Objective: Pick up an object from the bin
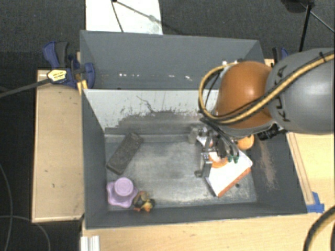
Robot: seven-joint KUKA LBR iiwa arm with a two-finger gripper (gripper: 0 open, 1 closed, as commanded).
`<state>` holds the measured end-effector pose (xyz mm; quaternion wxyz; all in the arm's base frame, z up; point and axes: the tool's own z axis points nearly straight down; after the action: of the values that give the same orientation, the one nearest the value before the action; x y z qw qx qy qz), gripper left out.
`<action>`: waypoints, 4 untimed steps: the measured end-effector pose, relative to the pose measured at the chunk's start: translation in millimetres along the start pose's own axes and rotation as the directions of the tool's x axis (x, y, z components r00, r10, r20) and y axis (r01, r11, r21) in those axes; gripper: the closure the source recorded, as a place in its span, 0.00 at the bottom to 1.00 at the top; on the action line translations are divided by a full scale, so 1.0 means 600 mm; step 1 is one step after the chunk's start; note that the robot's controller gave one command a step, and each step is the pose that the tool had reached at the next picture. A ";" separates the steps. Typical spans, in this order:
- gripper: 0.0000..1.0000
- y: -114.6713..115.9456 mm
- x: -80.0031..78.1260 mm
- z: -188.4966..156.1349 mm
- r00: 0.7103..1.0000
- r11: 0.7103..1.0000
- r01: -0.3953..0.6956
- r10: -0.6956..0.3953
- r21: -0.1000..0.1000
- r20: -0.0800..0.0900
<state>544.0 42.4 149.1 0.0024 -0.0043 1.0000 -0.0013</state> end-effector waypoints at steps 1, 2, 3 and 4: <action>0.00 0.016 0.034 -0.053 0.997 0.997 0.077 -0.077 -0.004 -0.013; 0.00 -0.048 0.018 -0.039 0.994 0.994 0.109 -0.109 -0.002 0.015; 0.00 -0.090 0.005 0.044 0.985 0.985 0.174 -0.174 -0.001 -0.001; 0.00 -0.118 0.039 0.075 0.993 0.993 0.116 -0.116 -0.004 -0.003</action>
Offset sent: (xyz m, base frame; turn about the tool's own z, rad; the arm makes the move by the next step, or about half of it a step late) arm -0.0106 -0.0669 -0.0298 -0.1395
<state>521.3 -28.5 104.2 0.0006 -0.0624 0.9981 0.0004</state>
